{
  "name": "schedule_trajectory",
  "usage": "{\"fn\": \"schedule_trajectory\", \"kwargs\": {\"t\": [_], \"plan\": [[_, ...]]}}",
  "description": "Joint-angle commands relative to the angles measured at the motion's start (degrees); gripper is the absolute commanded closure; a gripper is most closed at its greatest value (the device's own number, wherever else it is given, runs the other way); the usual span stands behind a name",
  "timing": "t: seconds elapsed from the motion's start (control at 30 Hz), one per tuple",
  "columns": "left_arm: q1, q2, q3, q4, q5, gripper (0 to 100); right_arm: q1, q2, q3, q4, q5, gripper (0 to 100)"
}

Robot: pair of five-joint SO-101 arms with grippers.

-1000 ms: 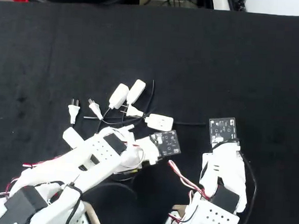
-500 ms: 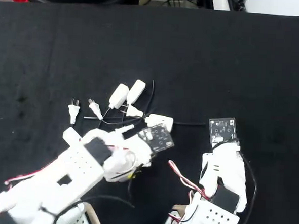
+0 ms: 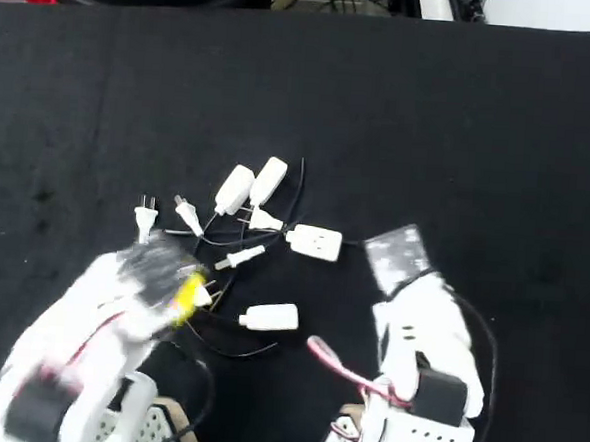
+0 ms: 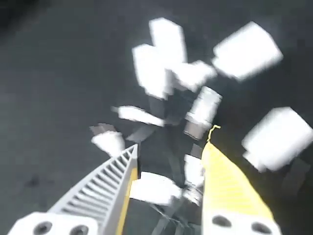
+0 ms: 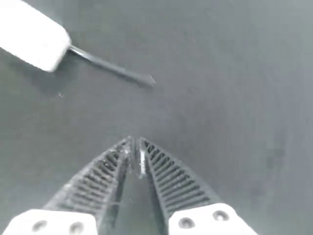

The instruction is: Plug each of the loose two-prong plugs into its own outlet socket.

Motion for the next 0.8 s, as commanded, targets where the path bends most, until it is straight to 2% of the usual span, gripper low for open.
{"fn": "schedule_trajectory", "kwargs": {"t": [0.0,0.13,0.27,0.33,0.43,0.67,0.77], "plan": [[-16.3,-2.1,1.4,-3.8,1.5,79,-8.7,-1.8,-5.1,-1.3,2.3,97.7],[-20.6,2.3,9.5,-11.5,1.5,79,-21.0,-1.8,-4.8,-2.0,3.5,97.6],[-17.8,0.4,16.9,-14.0,1.3,79,-28.7,-1.5,-5.1,-2.0,3.8,96.7],[-16.5,-1.8,19.6,-14.0,1.3,79,-32.2,0.9,-4.9,-2.0,5.8,91.2],[-16.9,-4.1,22.4,-13.9,1.3,79,-36.2,8.8,-4.9,-4.0,11.3,84.5],[-19.8,-3.5,30.6,-13.9,-6.9,79,-47.2,34.9,-11.9,-10.3,15.2,85.4],[-19.9,-3.5,34.0,-14.0,-10.4,79,-48.9,45.8,-16.5,-14.4,15.3,85.8]]}}
